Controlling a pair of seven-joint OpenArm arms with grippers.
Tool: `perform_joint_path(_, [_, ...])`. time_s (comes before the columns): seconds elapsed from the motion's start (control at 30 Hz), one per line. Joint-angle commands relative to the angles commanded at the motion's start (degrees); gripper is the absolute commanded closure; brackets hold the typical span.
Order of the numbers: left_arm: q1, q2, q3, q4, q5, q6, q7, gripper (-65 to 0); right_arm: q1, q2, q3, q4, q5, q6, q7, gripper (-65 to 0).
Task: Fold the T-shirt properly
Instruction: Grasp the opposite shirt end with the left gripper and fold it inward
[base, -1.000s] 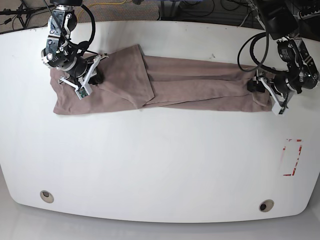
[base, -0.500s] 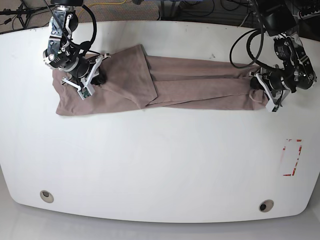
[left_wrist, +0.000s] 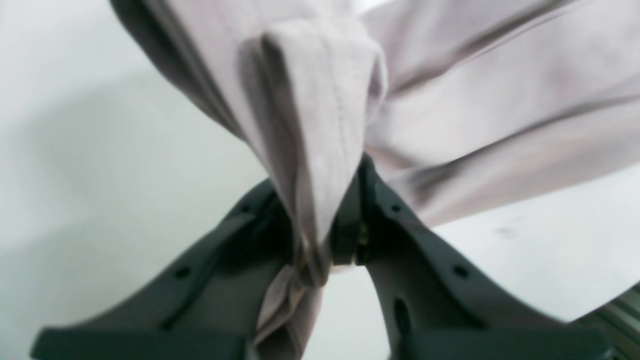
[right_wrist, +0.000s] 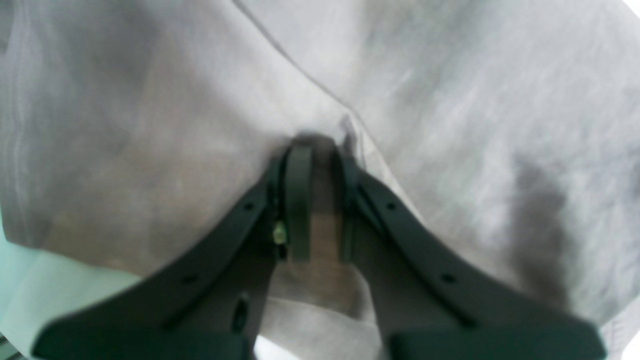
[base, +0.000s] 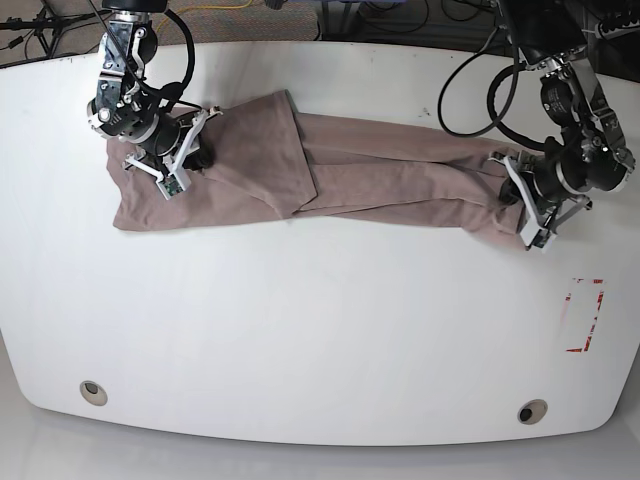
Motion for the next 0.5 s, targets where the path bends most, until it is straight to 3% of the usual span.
perform_joint_path(0.2, [0.0, 4.75, 6.33, -0.09, 0.09, 0.0, 0.0, -6.1, -0.09, 0.0, -0.44, 0.0, 0.0, 0.0, 0.0, -7.9])
perform_joint_path(0.5, [0.0, 11.96, 10.99, -0.35, 0.09, 0.0, 0.0, -6.3, -0.09, 0.0, -0.62, 0.0, 0.0, 0.0, 0.0, -7.9])
